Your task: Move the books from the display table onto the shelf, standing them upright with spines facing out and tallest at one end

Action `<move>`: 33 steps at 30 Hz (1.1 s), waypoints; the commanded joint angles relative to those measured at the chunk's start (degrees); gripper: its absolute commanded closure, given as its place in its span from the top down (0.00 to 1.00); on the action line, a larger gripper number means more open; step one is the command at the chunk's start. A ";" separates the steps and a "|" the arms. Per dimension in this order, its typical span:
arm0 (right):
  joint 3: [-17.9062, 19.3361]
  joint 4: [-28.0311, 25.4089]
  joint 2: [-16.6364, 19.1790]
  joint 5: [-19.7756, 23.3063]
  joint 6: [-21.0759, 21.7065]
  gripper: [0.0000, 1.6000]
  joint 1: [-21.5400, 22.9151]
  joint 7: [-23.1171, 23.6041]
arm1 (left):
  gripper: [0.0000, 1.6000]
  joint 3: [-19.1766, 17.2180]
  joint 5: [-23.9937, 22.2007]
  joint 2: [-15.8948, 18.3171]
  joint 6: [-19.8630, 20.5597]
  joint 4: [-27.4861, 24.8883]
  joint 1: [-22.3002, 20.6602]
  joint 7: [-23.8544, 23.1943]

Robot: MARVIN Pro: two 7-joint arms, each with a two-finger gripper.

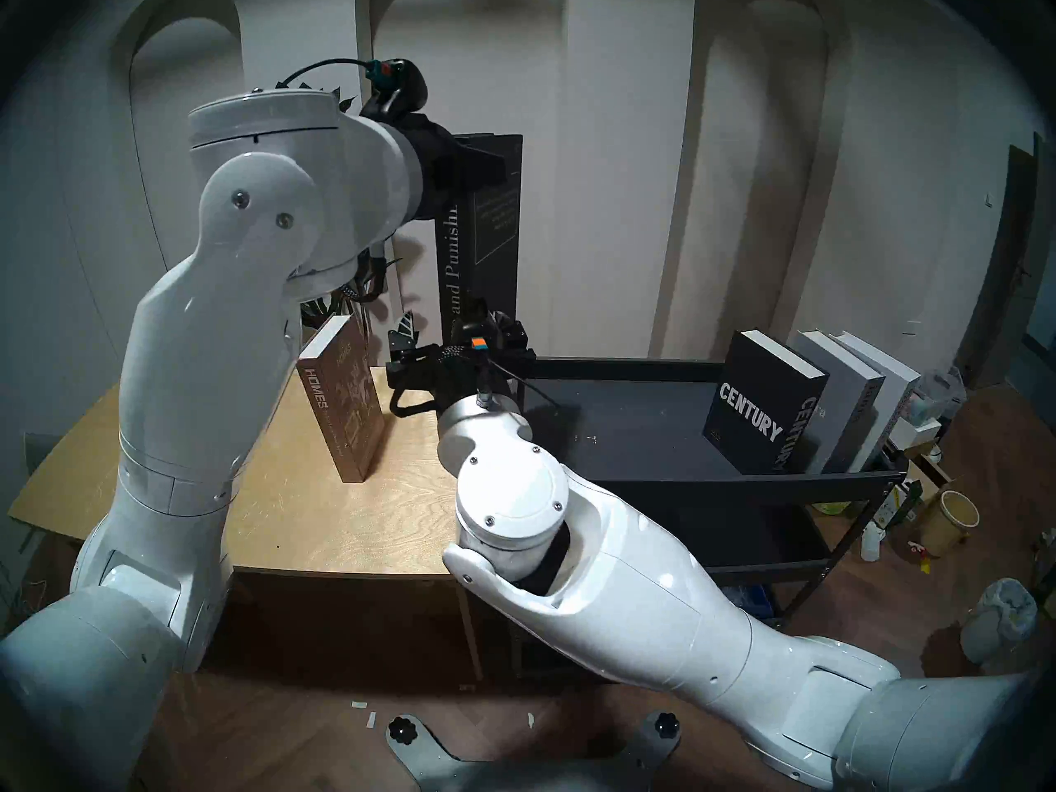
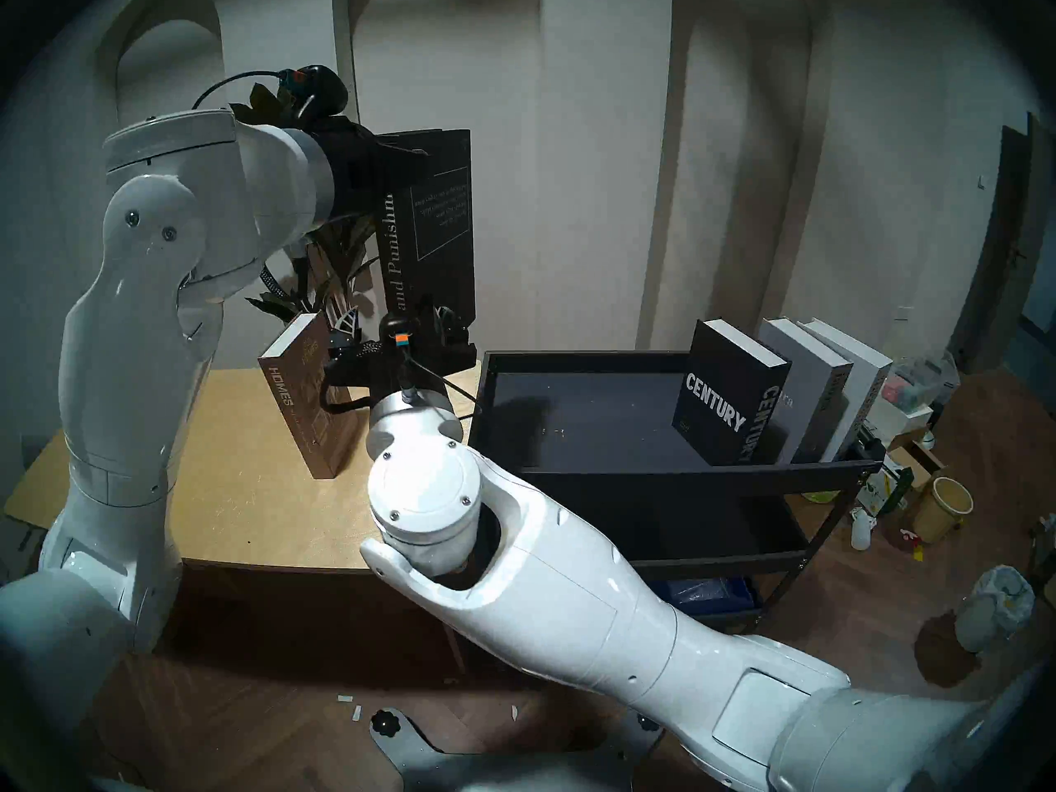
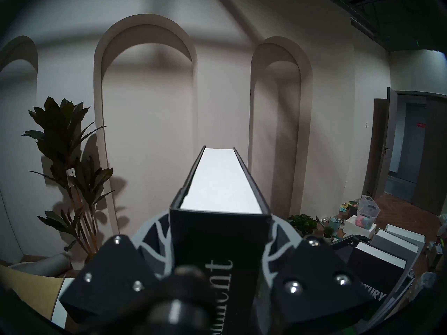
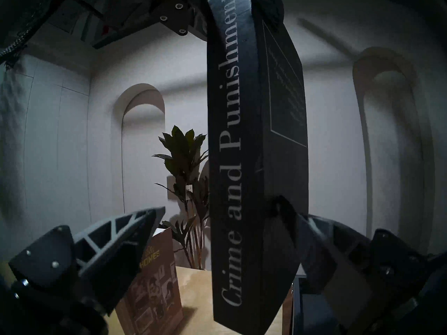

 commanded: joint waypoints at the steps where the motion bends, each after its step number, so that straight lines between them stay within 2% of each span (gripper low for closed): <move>1: 0.27 4.21 -6.07 -2.40 -0.12 1.00 5.06 -2.12 | 0.00 -0.99 0.41 0.51 -0.03 -0.20 -0.54 2.30; 6: 0.22 8.73 -8.44 -3.90 -0.02 1.00 6.99 -4.21 | 0.00 -1.36 0.48 1.04 -0.03 -0.19 -0.28 2.54; 9: 0.19 11.13 -9.72 -4.72 -0.13 0.33 7.91 -5.55 | 0.00 -1.51 0.44 1.23 -0.03 -0.31 -0.17 2.64; 10: 0.16 12.07 -10.19 -5.04 -0.19 0.26 8.24 -6.12 | 0.00 -1.58 0.50 1.33 -0.03 -0.35 -0.08 2.73; 11: 0.13 12.79 -10.64 -5.36 -0.24 0.00 8.64 -6.60 | 0.00 -1.55 0.49 1.38 -0.03 -0.33 0.15 2.78; 16: -0.12 16.72 -12.46 -7.06 -0.91 0.00 10.03 -8.84 | 0.00 -2.06 0.33 1.76 -0.03 -0.73 0.31 2.85; 17: -0.20 17.56 -13.01 -7.48 -1.03 0.00 10.47 -9.36 | 0.15 -2.06 0.26 1.78 -0.03 -0.81 0.38 2.87; 18: -0.23 18.15 -13.11 -7.83 -1.23 0.00 10.76 -9.63 | 0.44 -2.25 0.16 2.00 -0.03 -1.05 0.21 2.82; 19: -0.27 18.71 -13.40 -8.16 -1.37 0.00 11.08 -9.96 | 1.00 -2.34 0.06 2.05 -0.03 -1.20 0.17 2.78; 27: -0.93 24.44 -16.71 -11.77 -2.66 0.00 14.44 -13.92 | 1.00 -4.50 -1.92 1.90 -0.03 -3.50 -0.84 2.45; 33: -1.45 28.14 -18.30 -13.59 -3.32 0.00 14.94 -17.56 | 1.00 -9.31 -3.79 0.73 -0.55 -4.59 -4.06 2.53</move>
